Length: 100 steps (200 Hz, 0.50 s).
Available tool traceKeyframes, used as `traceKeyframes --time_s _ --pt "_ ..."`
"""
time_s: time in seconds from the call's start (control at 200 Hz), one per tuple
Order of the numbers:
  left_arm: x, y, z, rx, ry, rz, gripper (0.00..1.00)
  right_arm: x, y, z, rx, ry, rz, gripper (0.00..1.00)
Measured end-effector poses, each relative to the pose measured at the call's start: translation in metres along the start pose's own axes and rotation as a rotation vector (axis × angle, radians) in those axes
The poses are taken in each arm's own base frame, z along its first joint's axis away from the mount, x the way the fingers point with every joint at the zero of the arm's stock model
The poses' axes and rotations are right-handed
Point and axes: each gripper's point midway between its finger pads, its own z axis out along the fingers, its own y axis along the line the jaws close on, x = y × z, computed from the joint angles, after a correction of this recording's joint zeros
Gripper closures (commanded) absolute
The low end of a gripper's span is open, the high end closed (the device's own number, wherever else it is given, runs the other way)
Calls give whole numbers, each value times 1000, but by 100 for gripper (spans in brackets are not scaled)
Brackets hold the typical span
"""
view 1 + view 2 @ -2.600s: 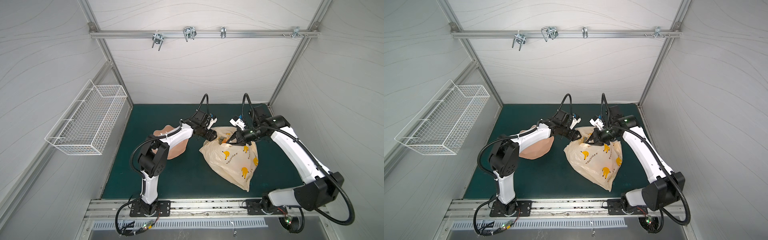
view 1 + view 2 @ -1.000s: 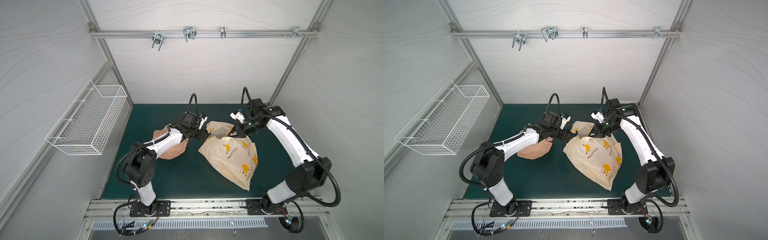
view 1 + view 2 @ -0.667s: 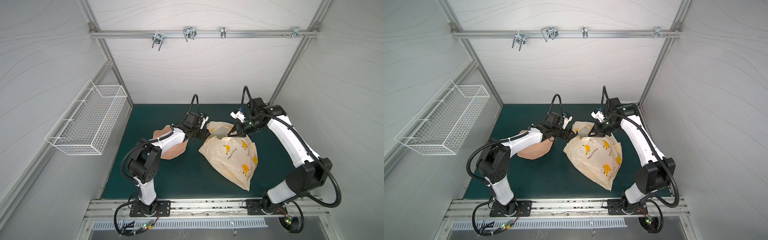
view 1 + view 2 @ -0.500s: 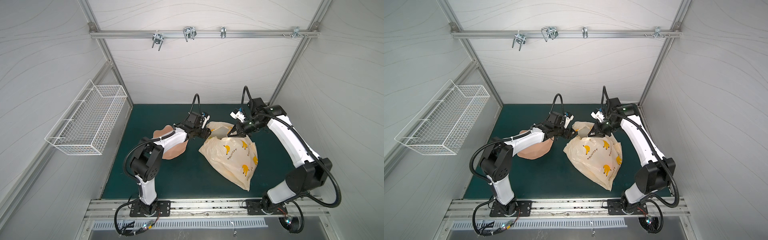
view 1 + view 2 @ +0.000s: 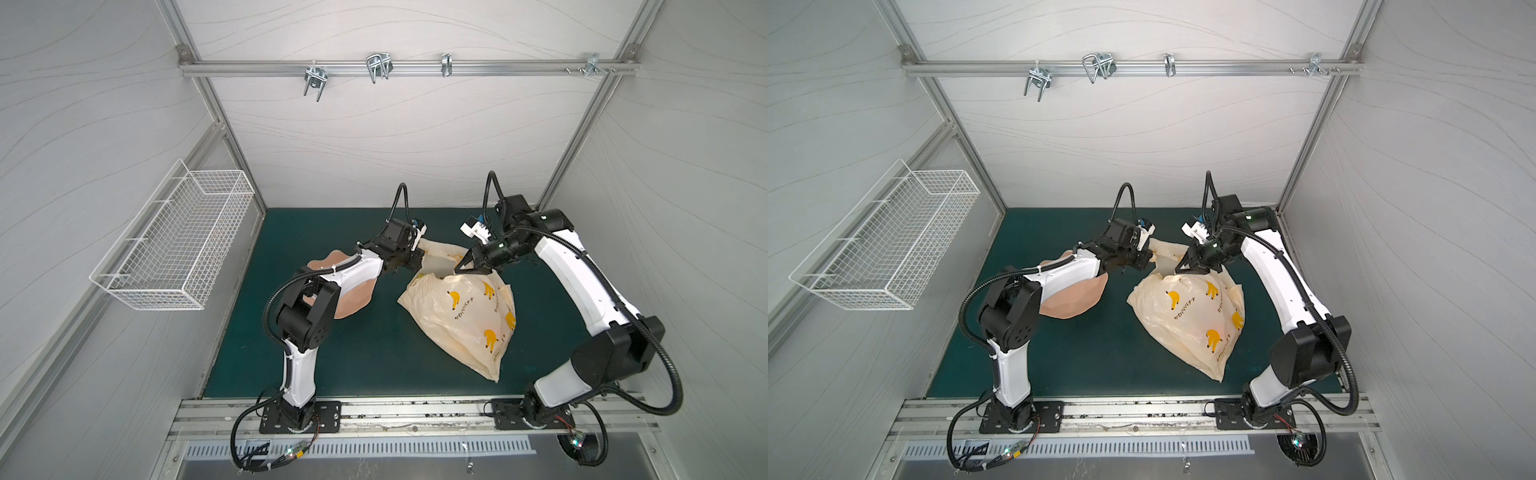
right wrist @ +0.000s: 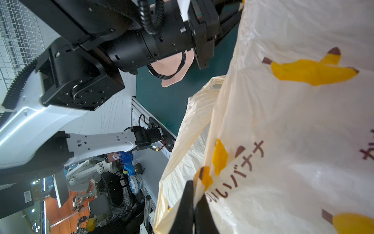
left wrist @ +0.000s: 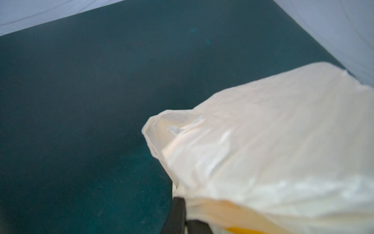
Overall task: Place the fruits into the plastic bag
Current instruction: Rotate the plastic bag at the center of the table.
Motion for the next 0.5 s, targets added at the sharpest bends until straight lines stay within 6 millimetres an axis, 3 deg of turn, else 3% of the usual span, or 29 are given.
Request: traceKeyframes --time_s 0.115,0.25,0.38,0.5 --pt "-12 13 -21 -3 -20 -32 100 -4 -2 -3 29 -15 -7 96" --pt "-30 29 -60 -15 -60 -65 100 -21 -8 -12 121 -51 -31 97" --pt "-49 43 -104 -19 -101 -99 100 -53 -16 -26 246 -110 -73 97" --pt "-70 44 -141 -16 -137 -114 100 -84 -21 -41 352 -184 -114 93"
